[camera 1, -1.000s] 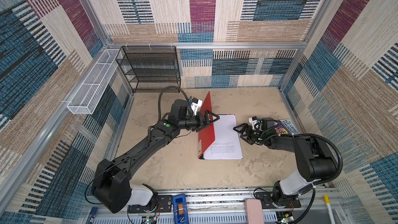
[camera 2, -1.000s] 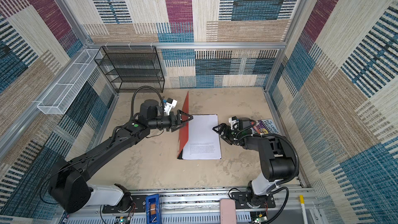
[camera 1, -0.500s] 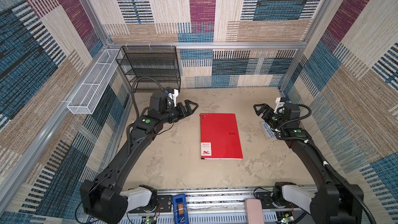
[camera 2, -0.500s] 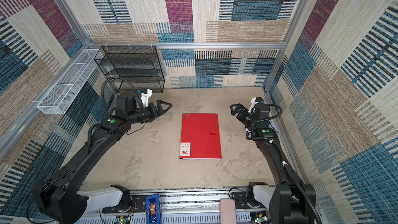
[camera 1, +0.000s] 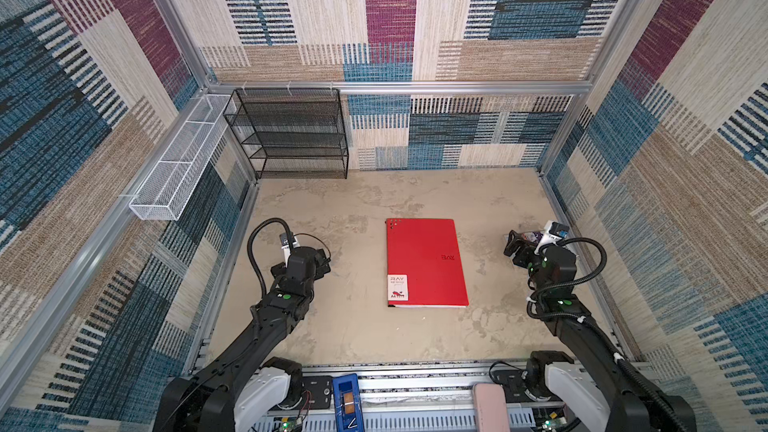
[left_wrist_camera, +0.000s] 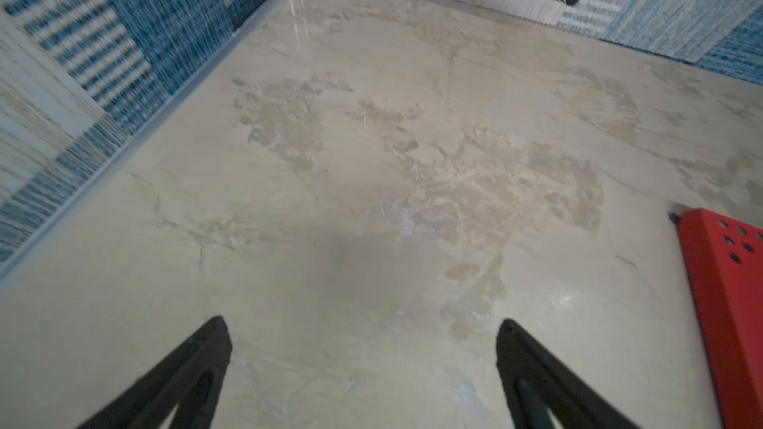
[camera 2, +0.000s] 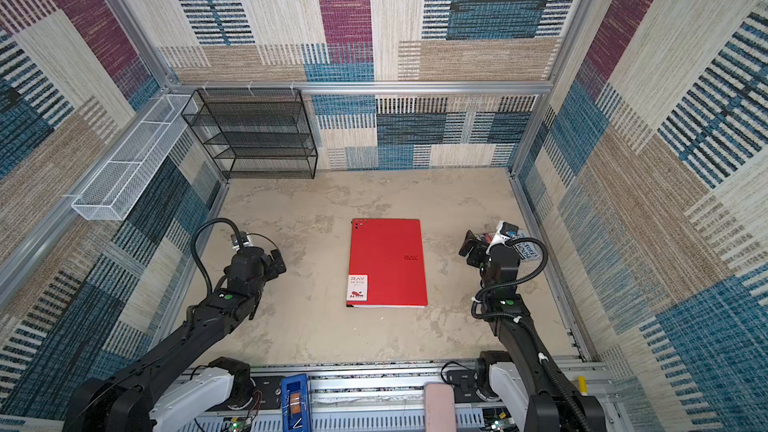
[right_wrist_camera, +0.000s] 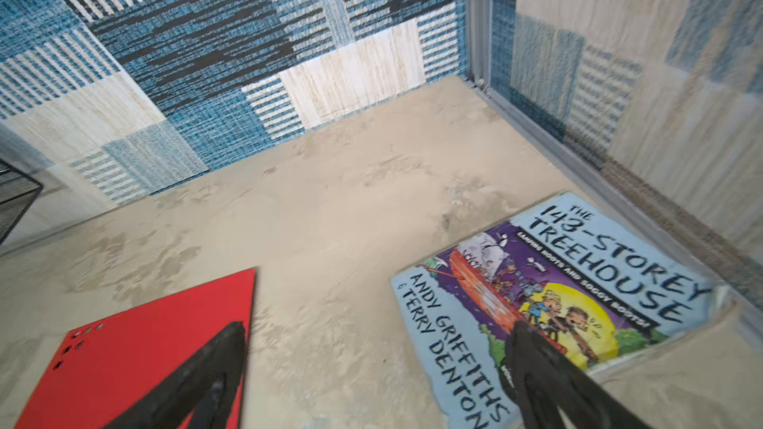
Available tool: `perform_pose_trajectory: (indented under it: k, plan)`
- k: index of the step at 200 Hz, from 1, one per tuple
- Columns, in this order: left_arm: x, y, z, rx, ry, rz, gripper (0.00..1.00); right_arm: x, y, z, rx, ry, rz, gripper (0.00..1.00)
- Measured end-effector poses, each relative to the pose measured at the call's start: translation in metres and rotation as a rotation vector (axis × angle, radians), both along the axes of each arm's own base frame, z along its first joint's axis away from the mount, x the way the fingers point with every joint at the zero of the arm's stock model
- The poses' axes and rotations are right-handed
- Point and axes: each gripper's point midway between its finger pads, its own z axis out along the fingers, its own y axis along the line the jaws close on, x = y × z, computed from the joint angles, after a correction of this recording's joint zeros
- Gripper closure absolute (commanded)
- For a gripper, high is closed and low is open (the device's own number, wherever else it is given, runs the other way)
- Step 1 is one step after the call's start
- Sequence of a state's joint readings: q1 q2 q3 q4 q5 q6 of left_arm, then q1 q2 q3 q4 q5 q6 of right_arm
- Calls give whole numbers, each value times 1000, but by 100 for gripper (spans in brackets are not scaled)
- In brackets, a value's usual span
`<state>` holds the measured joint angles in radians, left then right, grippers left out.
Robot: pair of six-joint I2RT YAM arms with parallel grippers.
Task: Put the files into the folder
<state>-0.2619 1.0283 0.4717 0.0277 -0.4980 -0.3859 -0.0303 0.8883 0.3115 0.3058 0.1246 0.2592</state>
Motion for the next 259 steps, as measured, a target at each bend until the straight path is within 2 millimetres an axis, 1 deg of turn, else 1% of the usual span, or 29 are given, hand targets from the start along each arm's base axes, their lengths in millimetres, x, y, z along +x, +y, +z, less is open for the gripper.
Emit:
perform_pose_trajectory:
  k: [24,43,54,68,87,104,115,125,138,150,164,175,182,193,203,209,217,224,242,250,259]
  plan:
    - [12,9,11,83,-21,17,1,0,-8,-2,-50,-50,-35,0]
    - [15,17,15,130,-25,29,0,2,-11,-11,-70,-48,-44,0]
    - [15,18,15,148,-27,23,1,2,-12,-15,-80,-49,-49,0]
    - [13,18,3,172,-14,12,0,1,-15,-21,-90,-51,-55,0]
    - [7,21,-25,207,34,-6,1,1,-19,-27,-95,-58,-66,0]
    - [11,22,-37,228,47,-17,1,1,-21,-28,-101,-74,-72,0]
    - [18,21,-36,224,23,-29,0,3,-22,-29,-101,-85,-72,0]
    - [26,21,-32,218,-15,-36,0,4,-22,-33,-100,-84,-70,0]
    - [33,22,-30,216,-20,-44,0,8,-22,-39,-97,-76,-61,0]
    - [40,20,-23,217,-55,-66,0,12,-19,-39,-92,-87,-41,0]
    - [40,21,-22,232,-77,-76,0,21,-16,-37,-88,-92,-18,0]
    - [38,20,-23,236,-101,-93,0,30,-13,-32,-95,-106,5,0]
    - [37,21,-28,234,-121,-95,0,34,-11,-29,-102,-120,18,0]
    - [32,29,-47,241,-126,-84,0,35,-10,-28,-115,-133,28,0]
    - [23,31,-72,248,-59,-106,0,34,-11,-30,-122,-140,29,0]
    - [23,27,-77,245,-48,-131,0,33,-11,-34,-122,-129,29,0]
    - [31,21,-68,237,-93,-159,0,34,-10,-34,-128,-131,34,0]
    - [39,21,-59,232,-129,-160,0,36,-9,-31,-132,-140,43,0]
    - [61,30,-35,223,-174,-135,1,42,-3,-28,-148,-152,87,0]
    - [78,34,-25,203,-184,-143,0,47,2,-29,-158,-150,122,0]
    - [86,40,-16,184,-200,-141,0,51,11,-32,-170,-148,162,0]
